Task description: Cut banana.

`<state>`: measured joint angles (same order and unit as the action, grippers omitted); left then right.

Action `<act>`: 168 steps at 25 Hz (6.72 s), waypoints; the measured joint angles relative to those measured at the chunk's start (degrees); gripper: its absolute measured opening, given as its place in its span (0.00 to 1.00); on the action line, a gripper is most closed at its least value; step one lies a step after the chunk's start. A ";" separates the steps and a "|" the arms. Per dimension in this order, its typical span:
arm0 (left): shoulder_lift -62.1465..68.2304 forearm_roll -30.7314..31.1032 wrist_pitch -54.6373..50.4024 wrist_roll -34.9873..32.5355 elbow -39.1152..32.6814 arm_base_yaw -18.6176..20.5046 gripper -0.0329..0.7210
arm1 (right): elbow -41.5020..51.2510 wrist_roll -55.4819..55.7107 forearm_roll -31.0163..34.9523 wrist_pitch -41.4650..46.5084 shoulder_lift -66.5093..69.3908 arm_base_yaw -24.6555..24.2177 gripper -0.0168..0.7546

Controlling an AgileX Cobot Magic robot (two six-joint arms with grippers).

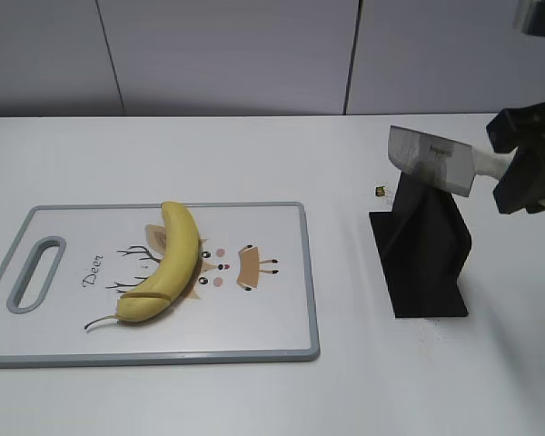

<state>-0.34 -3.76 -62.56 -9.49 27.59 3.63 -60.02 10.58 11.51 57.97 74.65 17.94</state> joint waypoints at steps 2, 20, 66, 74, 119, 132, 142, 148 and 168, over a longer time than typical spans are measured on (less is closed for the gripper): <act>0.00 0.00 0.00 0.00 0.00 0.00 0.74 | -1.81 -0.16 -0.27 0.91 -0.45 0.00 0.23; 0.00 0.00 0.00 0.00 0.00 0.00 0.74 | -17.73 -0.33 -5.91 11.96 -0.68 0.00 0.23; 65.61 -44.84 -3.09 -70.91 32.46 -0.11 0.82 | -26.72 -65.59 18.13 12.14 17.46 0.07 0.23; 76.58 -49.00 -6.42 -82.19 40.27 -0.11 0.82 | -26.83 -76.97 19.53 10.72 22.04 5.35 0.23; 91.91 -24.85 0.90 -76.34 40.53 -15.35 0.03 | -28.25 -69.67 7.55 4.19 35.21 14.75 0.23; 99.87 -20.10 13.31 -70.43 35.64 -20.88 0.03 | -28.19 -64.63 2.83 4.94 40.48 15.56 0.24; 100.33 -18.53 14.48 -70.33 34.61 -20.88 0.03 | -28.19 -60.16 -0.54 4.59 43.58 18.21 0.24; 100.33 -19.83 18.07 -69.97 30.29 -20.88 0.03 | -28.19 -59.88 -1.10 4.18 43.76 18.60 0.24; 100.28 -20.47 22.54 -69.97 27.96 -21.06 0.03 | -28.19 -60.16 -2.07 2.41 47.84 18.65 0.25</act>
<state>99.94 -24.23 -40.02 -79.45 55.55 -17.43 -88.20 -49.58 9.44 60.39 122.49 36.59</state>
